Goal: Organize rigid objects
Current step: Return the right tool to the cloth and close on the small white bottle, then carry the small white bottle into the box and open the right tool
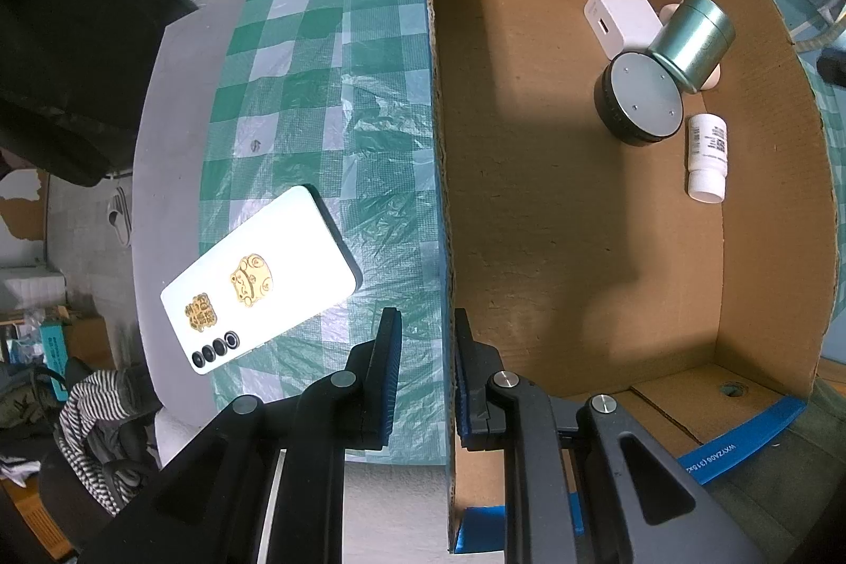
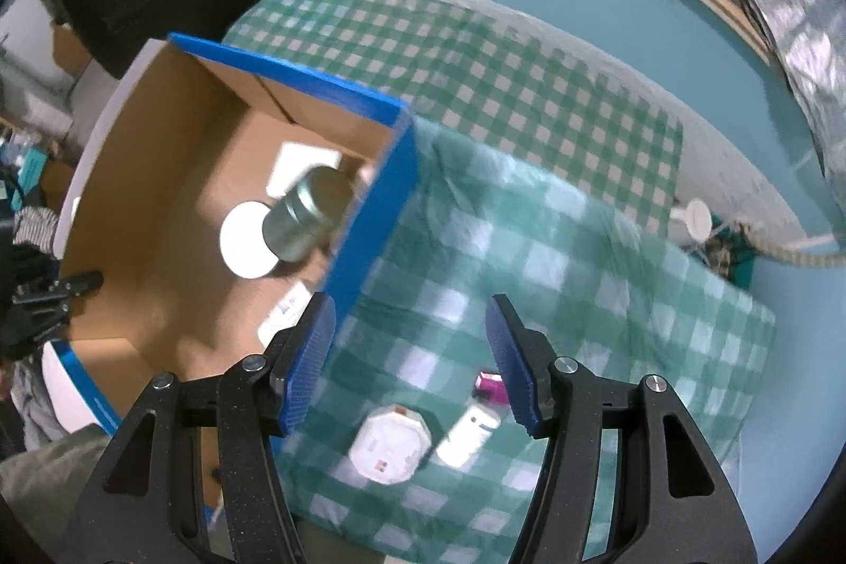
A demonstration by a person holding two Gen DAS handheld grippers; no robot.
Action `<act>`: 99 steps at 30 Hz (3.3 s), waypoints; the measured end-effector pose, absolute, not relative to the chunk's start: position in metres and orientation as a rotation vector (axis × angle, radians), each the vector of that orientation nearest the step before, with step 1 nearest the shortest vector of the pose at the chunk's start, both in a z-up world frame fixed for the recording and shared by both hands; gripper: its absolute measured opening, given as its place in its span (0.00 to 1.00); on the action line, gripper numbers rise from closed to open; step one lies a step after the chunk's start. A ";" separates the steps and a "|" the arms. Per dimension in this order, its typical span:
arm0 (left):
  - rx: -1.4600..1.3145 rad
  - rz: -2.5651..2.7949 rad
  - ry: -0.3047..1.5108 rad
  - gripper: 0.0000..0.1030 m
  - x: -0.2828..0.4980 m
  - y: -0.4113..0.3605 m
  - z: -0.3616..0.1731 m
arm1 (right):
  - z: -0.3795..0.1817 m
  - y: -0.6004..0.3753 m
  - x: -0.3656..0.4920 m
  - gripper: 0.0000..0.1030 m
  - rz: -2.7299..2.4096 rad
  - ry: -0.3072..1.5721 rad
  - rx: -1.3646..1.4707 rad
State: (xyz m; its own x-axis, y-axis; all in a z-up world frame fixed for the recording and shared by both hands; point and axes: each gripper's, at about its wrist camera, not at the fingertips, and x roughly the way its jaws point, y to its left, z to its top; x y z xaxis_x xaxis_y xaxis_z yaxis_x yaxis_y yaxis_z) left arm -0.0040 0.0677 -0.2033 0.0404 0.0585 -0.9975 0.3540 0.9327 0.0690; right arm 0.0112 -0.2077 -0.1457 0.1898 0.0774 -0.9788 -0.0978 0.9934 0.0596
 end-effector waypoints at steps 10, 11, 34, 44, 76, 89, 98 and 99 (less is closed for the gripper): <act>0.339 -0.234 1.523 0.17 -0.004 0.067 -0.203 | -0.183 -0.242 -0.021 0.58 0.021 1.465 0.085; 0.340 -0.235 1.523 0.17 -0.004 0.067 -0.203 | -0.186 -0.245 -0.024 0.58 0.011 1.470 0.094; 0.340 -0.236 1.524 0.17 -0.004 0.067 -0.203 | -0.256 -0.276 -0.050 0.52 -0.121 1.553 0.190; 0.343 -0.237 1.524 0.17 -0.005 0.067 -0.204 | -0.272 -0.273 -0.055 0.26 -0.116 1.542 0.166; 0.334 -0.238 1.520 0.17 -0.004 0.067 -0.202 | -0.188 -0.237 -0.038 0.26 0.011 1.444 0.061; 0.333 -0.236 1.521 0.17 -0.005 0.068 -0.202 | -0.142 -0.203 -0.002 0.26 0.141 1.377 0.013; 0.332 -0.235 1.523 0.17 -0.006 0.072 -0.203 | -0.131 -0.166 0.020 0.26 0.228 1.346 -0.059; 0.331 -0.235 1.524 0.17 -0.006 0.072 -0.203 | -0.130 -0.161 0.022 0.26 0.240 1.346 -0.070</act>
State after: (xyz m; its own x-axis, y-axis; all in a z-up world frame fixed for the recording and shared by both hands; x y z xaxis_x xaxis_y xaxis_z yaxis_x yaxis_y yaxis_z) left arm -0.0060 0.0724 -0.2034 0.0384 0.0551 -0.9977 0.3531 0.9333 0.0652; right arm 0.0223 -0.1607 -0.1303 0.2030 0.1314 -0.9703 -0.2119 0.9734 0.0875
